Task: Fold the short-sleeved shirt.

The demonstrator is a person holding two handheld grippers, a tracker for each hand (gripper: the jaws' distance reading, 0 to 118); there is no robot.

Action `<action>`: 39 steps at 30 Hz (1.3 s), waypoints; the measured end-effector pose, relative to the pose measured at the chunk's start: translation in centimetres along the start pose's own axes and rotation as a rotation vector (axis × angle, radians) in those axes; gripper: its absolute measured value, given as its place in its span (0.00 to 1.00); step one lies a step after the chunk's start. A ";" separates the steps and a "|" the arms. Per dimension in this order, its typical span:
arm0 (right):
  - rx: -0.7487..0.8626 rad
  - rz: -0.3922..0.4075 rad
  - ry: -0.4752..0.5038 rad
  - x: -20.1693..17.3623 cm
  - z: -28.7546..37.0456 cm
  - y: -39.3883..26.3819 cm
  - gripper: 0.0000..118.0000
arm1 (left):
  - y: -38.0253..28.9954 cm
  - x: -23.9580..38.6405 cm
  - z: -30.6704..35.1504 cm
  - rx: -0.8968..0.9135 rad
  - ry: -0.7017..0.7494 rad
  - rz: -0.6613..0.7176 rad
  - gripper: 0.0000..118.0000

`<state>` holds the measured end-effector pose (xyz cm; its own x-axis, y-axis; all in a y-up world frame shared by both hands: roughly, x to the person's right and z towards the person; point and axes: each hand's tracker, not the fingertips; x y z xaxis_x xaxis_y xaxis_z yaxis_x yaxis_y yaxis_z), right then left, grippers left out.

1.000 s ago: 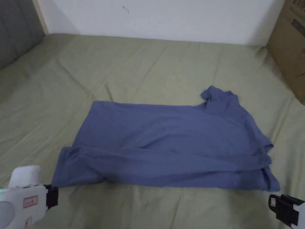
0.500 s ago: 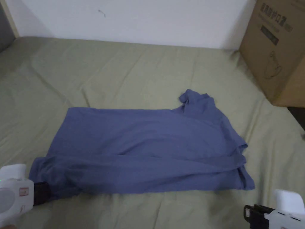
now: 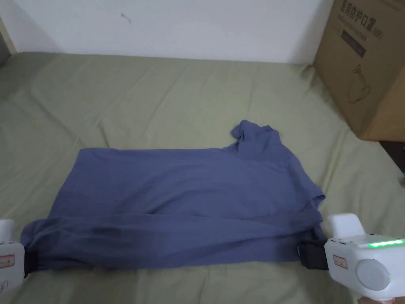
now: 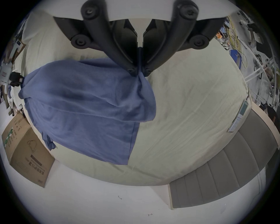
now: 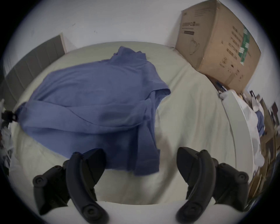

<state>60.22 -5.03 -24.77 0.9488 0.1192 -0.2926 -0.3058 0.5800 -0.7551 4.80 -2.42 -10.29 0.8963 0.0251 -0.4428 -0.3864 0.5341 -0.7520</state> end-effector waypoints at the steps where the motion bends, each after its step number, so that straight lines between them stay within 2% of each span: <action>1: -0.016 -0.013 0.056 -0.1 -0.6 0.1 0.79 | 0.0 0.1 0.0 -0.003 0.000 -0.002 0.03; 2: -0.043 -0.042 0.111 -0.1 -1.1 0.1 0.60 | 0.1 0.3 0.3 -0.006 0.003 -0.004 0.03; 3: -0.065 -0.075 0.165 -0.4 -1.3 0.0 0.51 | 0.0 0.5 0.4 -0.005 0.006 -0.008 0.03; 4: -0.043 -0.071 0.108 -0.7 -1.3 -0.1 0.50 | 0.0 0.7 0.5 -0.002 0.012 -0.020 0.03; 5: -0.030 -0.056 0.102 -0.8 -0.7 0.0 0.41 | 0.0 0.9 0.7 -0.001 0.022 -0.030 0.03; 6: -0.021 -0.046 0.123 -0.8 -0.2 0.0 0.25 | 0.4 1.1 0.8 0.000 0.023 -0.038 0.03; 7: 0.000 -0.071 0.177 -0.9 0.4 0.2 0.18 | 0.5 1.3 1.0 0.003 0.024 -0.049 0.03; 10: 0.008 -0.074 0.158 -0.5 1.7 0.7 0.18 | 0.7 0.9 2.1 0.002 0.008 -0.058 0.03; 12: 0.017 -0.159 0.216 0.5 3.3 1.0 0.18 | 1.0 0.1 3.2 0.024 -0.062 -0.021 0.03; 14: 0.060 -0.233 0.264 1.9 5.4 1.0 0.18 | 1.5 -0.6 4.6 0.034 -0.078 -0.042 0.03; 16: 0.100 -0.226 0.256 2.0 8.4 0.9 0.18 | 1.8 -1.1 5.7 0.033 -0.091 -0.053 0.03; 19: 0.109 -0.167 0.214 2.4 12.0 0.7 0.18 | 1.4 -1.5 7.3 0.038 -0.090 -0.082 0.03; 24: 0.064 -0.181 0.230 3.5 15.1 -3.1 0.18 | -0.6 -2.6 9.7 0.043 -0.126 -0.146 0.03; 29: -0.088 -0.218 0.235 2.5 14.1 -9.7 0.18 | -5.3 -3.4 8.3 -0.048 -0.128 -0.110 0.03; 33: -0.109 -0.259 0.246 2.0 13.7 -12.8 0.19 | -8.1 -3.5 7.0 -0.084 -0.124 -0.133 0.04; 34: -0.103 -0.287 0.235 2.0 13.6 -13.0 0.30 | -8.3 -3.8 6.2 -0.085 -0.126 -0.114 0.12; 36: -0.129 -0.307 0.184 2.1 13.3 -13.0 0.79 | -8.4 -4.1 5.6 -0.089 -0.109 -0.067 0.63; 37: -0.127 -0.311 0.173 2.1 13.5 -13.0 0.93 | -8.4 -4.1 5.6 -0.090 -0.109 -0.070 0.84; 38: -0.110 -0.310 0.169 2.1 14.0 -12.9 0.95 | -8.2 -3.9 6.6 -0.072 -0.125 -0.057 0.95; 39: -0.075 -0.308 0.174 2.6 14.5 -12.6 0.93 | -7.9 -3.8 7.3 -0.041 -0.148 -0.045 0.95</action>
<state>67.69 -0.34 -7.53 0.9714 -0.1947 -0.1359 -0.0192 0.5061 -0.8623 6.04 -0.54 0.90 0.9341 0.1279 -0.3332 -0.3507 0.5029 -0.7900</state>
